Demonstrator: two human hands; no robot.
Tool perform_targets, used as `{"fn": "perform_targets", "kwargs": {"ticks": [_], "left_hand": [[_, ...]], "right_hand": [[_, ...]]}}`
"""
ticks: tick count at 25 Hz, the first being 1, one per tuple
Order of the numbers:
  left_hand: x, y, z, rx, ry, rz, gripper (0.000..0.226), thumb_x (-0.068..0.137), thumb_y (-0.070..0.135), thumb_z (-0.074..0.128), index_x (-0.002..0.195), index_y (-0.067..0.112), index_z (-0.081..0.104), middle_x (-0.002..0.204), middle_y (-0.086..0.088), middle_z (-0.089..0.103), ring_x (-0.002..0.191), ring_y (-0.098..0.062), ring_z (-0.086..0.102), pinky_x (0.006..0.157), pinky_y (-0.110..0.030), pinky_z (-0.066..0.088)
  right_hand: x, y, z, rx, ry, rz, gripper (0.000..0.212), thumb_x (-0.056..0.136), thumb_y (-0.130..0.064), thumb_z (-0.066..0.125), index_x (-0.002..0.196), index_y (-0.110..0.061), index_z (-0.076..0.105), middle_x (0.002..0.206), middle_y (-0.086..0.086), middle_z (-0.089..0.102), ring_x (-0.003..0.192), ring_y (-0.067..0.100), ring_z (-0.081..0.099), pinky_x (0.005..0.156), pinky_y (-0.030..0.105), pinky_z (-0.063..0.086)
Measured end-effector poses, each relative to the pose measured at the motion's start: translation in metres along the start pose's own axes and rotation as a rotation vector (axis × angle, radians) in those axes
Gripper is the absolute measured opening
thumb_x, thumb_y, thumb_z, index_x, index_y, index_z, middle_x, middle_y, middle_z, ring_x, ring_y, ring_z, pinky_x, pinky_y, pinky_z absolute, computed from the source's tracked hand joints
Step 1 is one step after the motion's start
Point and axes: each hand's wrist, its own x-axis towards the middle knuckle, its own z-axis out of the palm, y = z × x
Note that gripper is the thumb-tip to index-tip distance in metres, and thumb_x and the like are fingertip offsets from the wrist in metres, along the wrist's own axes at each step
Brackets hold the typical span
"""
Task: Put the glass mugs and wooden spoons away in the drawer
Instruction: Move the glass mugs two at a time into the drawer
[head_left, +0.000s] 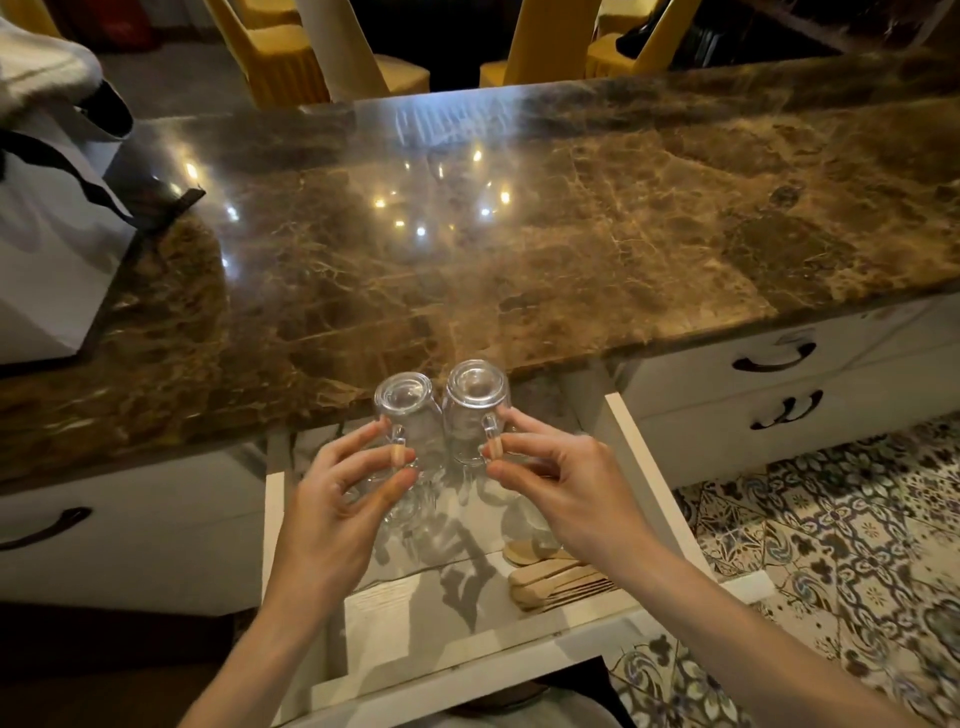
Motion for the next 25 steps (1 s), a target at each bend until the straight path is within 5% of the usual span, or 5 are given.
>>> {"fn": "perform_targets", "kwargs": {"ticks": [11,15,18,22,25], "left_hand": [[-0.010,-0.044,0.011,0.076,-0.192,-0.170,0.015,0.070,0.022,0.075,0.082,0.030,0.071,0.116,0.009,0.054,0.115,-0.007,0.052,0.088,-0.021,0.049],[-0.007,-0.064,0.021,0.232,-0.246,-0.192,0.016,0.074,0.019,0.076,0.080,0.033,0.071,0.120,0.007,0.054,0.113,-0.007,0.051,0.082,-0.009,0.041],[-0.005,-0.071,0.025,0.263,-0.256,-0.202,0.018,0.073,0.021,0.076,0.079,0.036,0.069,0.121,0.008,0.054,0.104,-0.003,0.056,0.085,-0.013,0.040],[-0.002,-0.076,0.034,0.364,-0.297,-0.178,0.019,0.074,0.025,0.076,0.078,0.041,0.066,0.118,0.012,0.051,0.081,0.007,0.057,0.067,-0.005,0.039],[0.002,-0.080,0.039,0.393,-0.302,-0.145,0.023,0.072,0.028,0.077,0.075,0.046,0.063,0.112,0.013,0.049,0.076,0.007,0.056,0.065,-0.003,0.038]], "right_hand": [[-0.022,0.043,0.026,-0.101,-0.013,0.241,0.011,0.080,-0.017,0.072,0.090,-0.018,0.075,0.137,0.001,0.052,0.106,0.001,0.061,0.089,0.033,0.054],[-0.020,0.052,0.037,-0.137,-0.005,0.380,0.008,0.080,-0.022,0.073,0.088,-0.021,0.075,0.134,-0.007,0.055,0.084,0.005,0.070,0.086,0.032,0.054],[-0.015,0.058,0.044,-0.172,0.035,0.463,0.012,0.081,-0.026,0.071,0.091,-0.019,0.074,0.124,-0.002,0.063,0.081,0.010,0.069,0.083,0.034,0.054],[-0.006,0.064,0.052,-0.193,0.073,0.521,0.015,0.084,-0.025,0.069,0.096,-0.017,0.072,0.115,0.003,0.067,0.083,0.018,0.068,0.081,0.036,0.055],[0.000,0.070,0.057,-0.239,0.087,0.531,0.016,0.086,-0.022,0.067,0.099,-0.015,0.071,0.112,0.003,0.068,0.090,0.017,0.066,0.077,0.023,0.048]]}}
